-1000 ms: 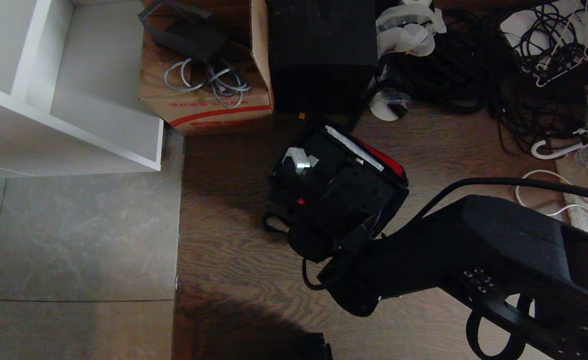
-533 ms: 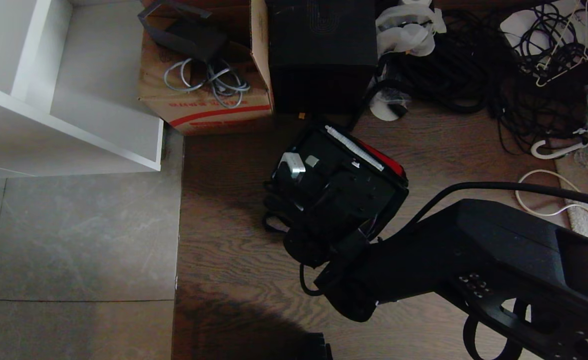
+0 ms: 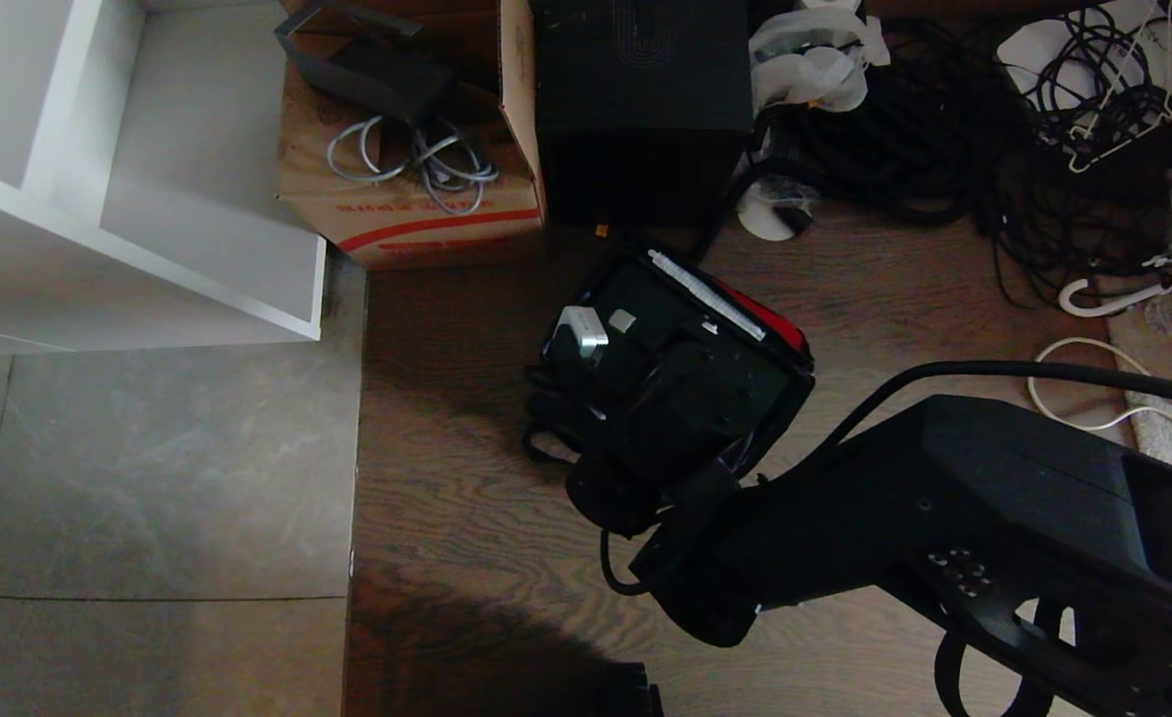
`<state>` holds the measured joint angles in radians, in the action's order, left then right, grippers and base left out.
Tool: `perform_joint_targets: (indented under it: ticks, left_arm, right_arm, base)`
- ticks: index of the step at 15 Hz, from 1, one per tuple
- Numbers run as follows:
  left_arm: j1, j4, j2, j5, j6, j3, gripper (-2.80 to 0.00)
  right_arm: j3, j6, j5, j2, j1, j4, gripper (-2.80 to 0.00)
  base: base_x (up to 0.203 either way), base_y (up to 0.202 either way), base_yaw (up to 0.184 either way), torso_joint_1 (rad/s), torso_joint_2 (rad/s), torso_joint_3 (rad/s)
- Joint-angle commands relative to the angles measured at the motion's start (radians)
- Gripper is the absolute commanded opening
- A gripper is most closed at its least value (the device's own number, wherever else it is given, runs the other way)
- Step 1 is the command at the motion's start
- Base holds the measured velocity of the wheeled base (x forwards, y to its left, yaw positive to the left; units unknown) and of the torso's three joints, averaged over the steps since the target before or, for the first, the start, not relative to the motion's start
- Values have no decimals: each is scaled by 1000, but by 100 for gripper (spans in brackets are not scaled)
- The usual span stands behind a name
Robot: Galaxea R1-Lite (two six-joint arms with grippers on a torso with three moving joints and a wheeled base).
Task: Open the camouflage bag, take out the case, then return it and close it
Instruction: Lift the black box
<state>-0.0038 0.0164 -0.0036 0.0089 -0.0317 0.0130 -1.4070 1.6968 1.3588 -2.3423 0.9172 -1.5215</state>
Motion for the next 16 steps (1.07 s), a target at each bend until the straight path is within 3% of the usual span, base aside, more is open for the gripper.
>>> perform_joint_targets:
  ticks: [1,16]
  left_arm:
    - [1,-1,2,-1,3,-2,-280]
    - [1,0,4,0,-1,-2,-280]
  right_arm:
    - [-4,9,8,-6,0,-9,-280]
    - [-12,3,15,16,6,-9,-280]
  base:
    - [0,0,0,0,0,0]
    - [0,0,0,0,0,0]
